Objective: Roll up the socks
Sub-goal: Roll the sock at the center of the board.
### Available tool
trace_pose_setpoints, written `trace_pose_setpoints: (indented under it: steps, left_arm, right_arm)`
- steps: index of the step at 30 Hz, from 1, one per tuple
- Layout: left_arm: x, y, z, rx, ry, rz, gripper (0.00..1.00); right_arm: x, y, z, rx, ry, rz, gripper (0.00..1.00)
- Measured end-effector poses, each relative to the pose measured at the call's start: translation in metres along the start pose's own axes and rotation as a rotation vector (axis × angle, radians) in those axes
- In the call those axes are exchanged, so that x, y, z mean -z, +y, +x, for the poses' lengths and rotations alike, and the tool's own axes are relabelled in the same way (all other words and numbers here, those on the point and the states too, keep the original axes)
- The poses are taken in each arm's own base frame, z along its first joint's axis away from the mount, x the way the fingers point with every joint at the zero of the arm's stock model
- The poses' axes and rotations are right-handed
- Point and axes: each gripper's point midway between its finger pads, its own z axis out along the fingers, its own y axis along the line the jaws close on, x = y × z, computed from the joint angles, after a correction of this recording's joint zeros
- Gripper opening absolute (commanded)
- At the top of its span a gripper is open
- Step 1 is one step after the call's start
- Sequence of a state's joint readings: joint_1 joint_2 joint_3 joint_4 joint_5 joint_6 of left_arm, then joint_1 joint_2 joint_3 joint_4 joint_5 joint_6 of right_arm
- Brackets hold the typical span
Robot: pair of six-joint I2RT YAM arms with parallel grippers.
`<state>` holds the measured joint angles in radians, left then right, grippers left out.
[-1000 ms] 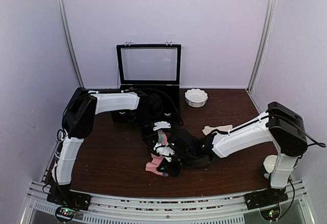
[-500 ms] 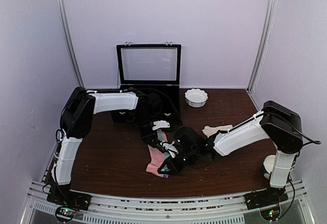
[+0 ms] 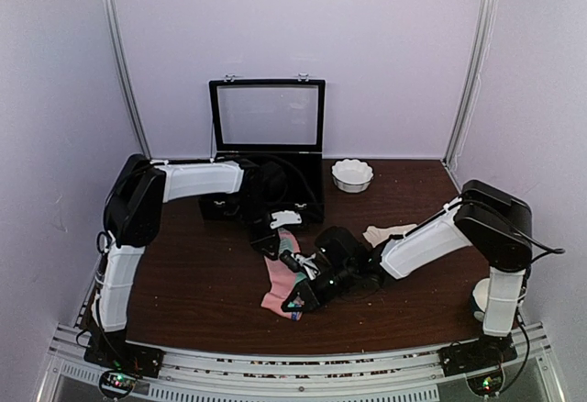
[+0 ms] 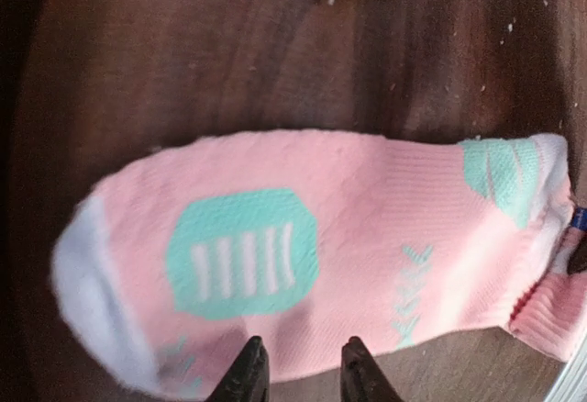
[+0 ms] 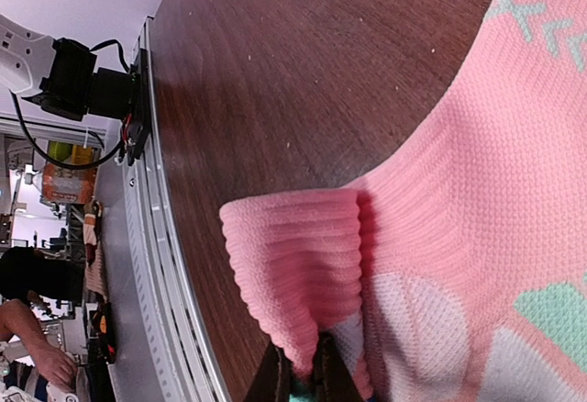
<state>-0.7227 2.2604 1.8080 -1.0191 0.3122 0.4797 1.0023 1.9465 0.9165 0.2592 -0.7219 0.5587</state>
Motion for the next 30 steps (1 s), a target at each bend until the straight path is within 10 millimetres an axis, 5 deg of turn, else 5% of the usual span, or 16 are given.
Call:
trace_pose_setpoints:
  steps: [3, 6, 7, 9, 10, 12, 15, 18, 24, 27, 30]
  left_arm:
    - [0.034, 0.009, -0.002, 0.012, -0.075, -0.052, 0.29]
    - [0.09, 0.01, -0.003, 0.014, -0.182, -0.142, 0.29]
    - [0.114, 0.01, -0.002, 0.014, -0.23, -0.186, 0.37]
    - [0.157, 0.009, 0.001, 0.018, -0.317, -0.265, 0.9]
    - [0.175, 0.01, 0.003, 0.021, -0.353, -0.305, 0.97]
    - [0.211, 0.019, 0.016, 0.066, -0.434, -0.396, 0.9]
    - [0.232, 0.038, 0.042, 0.122, -0.455, -0.428, 0.86]
    - [0.209, 0.041, 0.055, 0.093, -0.416, -0.426, 0.85]
    - [0.116, -0.082, 0.051, -0.242, -0.302, -0.156, 0.6]
    - [0.087, -0.122, 0.043, -0.38, -0.265, -0.054, 0.54]
    - [0.061, -0.142, 0.04, -0.433, -0.23, 0.03, 0.55]
  right_arm:
    - [0.0, -0.001, -0.001, -0.03, 0.005, -0.028, 0.05]
    - [0.0, -0.002, -0.001, -0.052, 0.009, -0.048, 0.05]
    - [-0.001, -0.002, -0.001, -0.059, 0.009, -0.055, 0.05]
    - [-0.001, -0.002, -0.002, -0.069, 0.011, -0.064, 0.06]
    - [-0.002, -0.002, -0.002, -0.074, 0.012, -0.07, 0.06]
    - [-0.002, -0.002, -0.002, -0.076, 0.011, -0.077, 0.06]
    - [-0.002, -0.002, -0.002, -0.077, 0.011, -0.079, 0.07]
    - [-0.001, -0.004, -0.002, -0.078, 0.004, -0.084, 0.09]
    - [0.0, -0.007, -0.003, -0.104, 0.001, -0.123, 0.11]
    - [-0.001, -0.007, -0.002, -0.114, 0.011, -0.148, 0.12]
    - [0.0, -0.009, 0.0, -0.126, 0.013, -0.165, 0.12]
